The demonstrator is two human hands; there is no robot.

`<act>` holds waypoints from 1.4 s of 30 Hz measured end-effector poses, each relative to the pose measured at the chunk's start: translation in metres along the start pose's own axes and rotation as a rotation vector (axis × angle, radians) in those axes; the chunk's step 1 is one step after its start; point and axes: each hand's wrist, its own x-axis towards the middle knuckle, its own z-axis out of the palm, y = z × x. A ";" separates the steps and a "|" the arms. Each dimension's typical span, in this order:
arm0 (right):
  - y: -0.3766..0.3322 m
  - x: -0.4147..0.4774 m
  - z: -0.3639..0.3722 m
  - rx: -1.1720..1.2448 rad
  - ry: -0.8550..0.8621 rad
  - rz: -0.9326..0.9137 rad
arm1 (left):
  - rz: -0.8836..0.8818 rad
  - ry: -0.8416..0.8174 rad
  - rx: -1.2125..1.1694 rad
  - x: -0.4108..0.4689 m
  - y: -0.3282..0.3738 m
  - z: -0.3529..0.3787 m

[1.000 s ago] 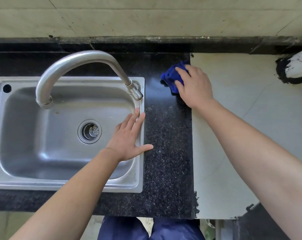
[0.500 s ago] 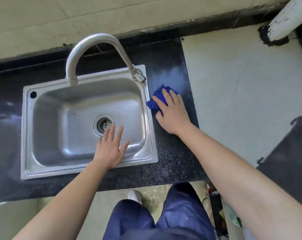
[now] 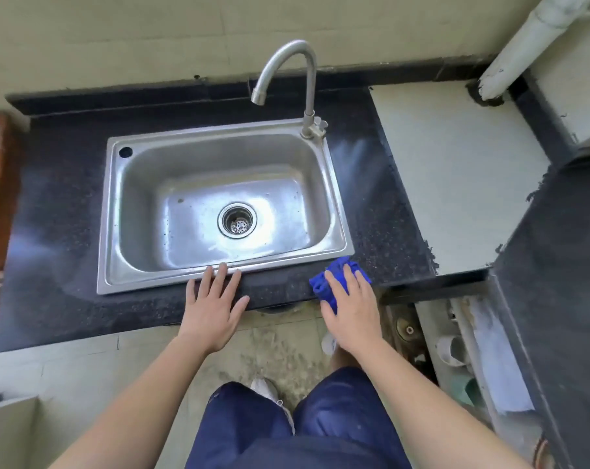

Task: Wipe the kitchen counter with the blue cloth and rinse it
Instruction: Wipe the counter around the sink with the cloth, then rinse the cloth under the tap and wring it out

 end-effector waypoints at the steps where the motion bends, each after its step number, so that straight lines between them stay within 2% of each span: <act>1: -0.021 -0.004 0.011 -0.015 -0.002 -0.054 | -0.023 -0.002 -0.013 -0.009 -0.011 0.002; 6: -0.132 0.007 0.038 -0.010 -0.113 -0.304 | -0.132 -0.035 -0.043 -0.047 -0.061 0.010; 8: -0.157 0.018 0.034 -0.072 -0.210 -0.353 | -0.166 -0.062 -0.043 -0.059 -0.079 0.011; 10: -0.160 0.026 0.025 -0.059 -0.232 -0.358 | -0.188 -0.072 -0.043 -0.065 -0.092 0.009; 14: -0.137 0.029 -0.020 0.190 -0.148 -0.219 | -0.180 -0.037 -0.067 -0.062 -0.093 -0.012; 17: -0.120 0.036 -0.070 0.377 -0.020 -0.063 | -0.137 0.052 -0.120 -0.041 -0.078 -0.043; 21: -0.107 0.061 -0.126 0.516 0.089 0.032 | -0.077 0.175 -0.256 -0.003 -0.050 -0.091; 25: -0.101 0.100 -0.147 0.635 0.068 0.047 | -0.019 0.269 -0.325 0.036 -0.027 -0.131; 30: -0.104 0.156 -0.135 0.745 -0.040 0.008 | 0.003 0.297 -0.410 0.068 -0.006 -0.158; 32: -0.104 0.173 -0.127 0.791 -0.093 -0.014 | -0.010 0.258 -0.592 0.079 0.003 -0.168; 35: -0.105 0.193 -0.126 0.837 -0.194 -0.051 | -0.161 0.125 -1.259 0.097 0.015 -0.183; 36: -0.105 0.199 -0.124 0.880 -0.232 -0.055 | -0.198 0.139 -1.365 0.104 0.017 -0.185; 39: -0.104 0.212 -0.119 0.933 -0.243 -0.039 | -0.295 0.249 -1.278 0.121 0.015 -0.183; 42: -0.097 0.222 -0.124 0.882 -0.142 0.033 | -0.315 0.240 -1.275 0.134 0.003 -0.181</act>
